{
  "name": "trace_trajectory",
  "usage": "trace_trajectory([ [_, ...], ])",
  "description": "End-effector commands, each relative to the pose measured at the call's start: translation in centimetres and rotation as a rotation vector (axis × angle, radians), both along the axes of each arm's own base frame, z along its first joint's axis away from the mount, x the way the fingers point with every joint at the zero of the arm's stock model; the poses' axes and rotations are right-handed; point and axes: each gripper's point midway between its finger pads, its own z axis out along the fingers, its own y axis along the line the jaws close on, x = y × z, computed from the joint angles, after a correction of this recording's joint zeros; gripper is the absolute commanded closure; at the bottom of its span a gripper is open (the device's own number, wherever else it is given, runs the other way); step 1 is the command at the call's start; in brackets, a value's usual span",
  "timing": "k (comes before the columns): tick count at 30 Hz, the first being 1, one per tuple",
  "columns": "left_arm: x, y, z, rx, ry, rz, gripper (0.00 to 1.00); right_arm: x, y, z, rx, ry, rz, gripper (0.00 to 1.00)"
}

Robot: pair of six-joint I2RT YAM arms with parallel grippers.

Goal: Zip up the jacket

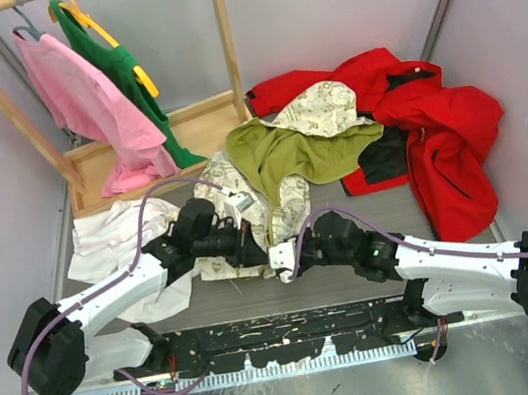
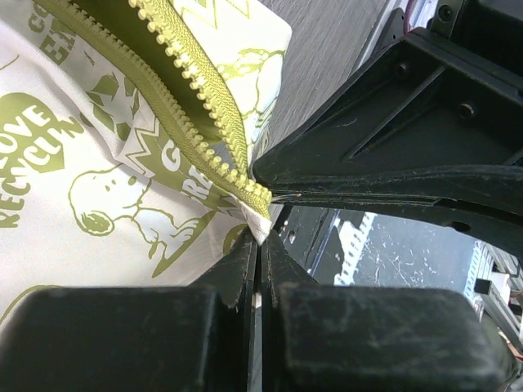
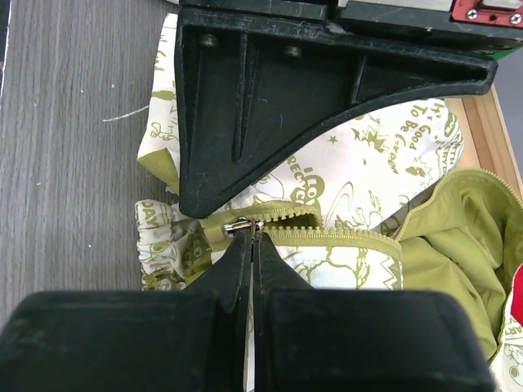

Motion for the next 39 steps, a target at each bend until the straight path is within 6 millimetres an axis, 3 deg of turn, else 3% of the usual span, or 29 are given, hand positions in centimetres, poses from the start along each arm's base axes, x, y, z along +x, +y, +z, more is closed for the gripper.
trace_trajectory([
  [1,-0.2,-1.1,2.4,-0.052,-0.046,-0.046,1.0,0.9,1.1,3.9,0.089,-0.054,-0.001,0.99],
  [12,-1.8,-1.0,0.7,0.008,0.005,-0.082,1.0,3.4,0.4,7.3,0.176,-0.16,-0.135,0.99],
  [17,-1.8,0.0,-0.6,0.072,0.033,-0.039,1.0,4.4,-0.5,8.5,0.208,-0.194,-0.209,0.99],
  [20,-0.5,0.6,-0.6,0.095,0.002,0.066,1.0,3.5,0.0,7.8,0.178,-0.15,-0.154,0.99],
  [26,1.4,0.8,2.3,-0.009,-0.057,0.227,0.97,2.4,1.8,5.7,0.16,-0.009,-0.097,0.99],
  [32,2.3,2.6,2.9,-0.023,-0.04,0.4,0.77,2.3,3.7,5.6,0.184,0.081,-0.092,0.99],
  [39,2.4,5.1,4.1,-0.069,0.019,0.591,0.63,3.0,4.7,5.4,0.202,0.158,-0.154,0.99],
])
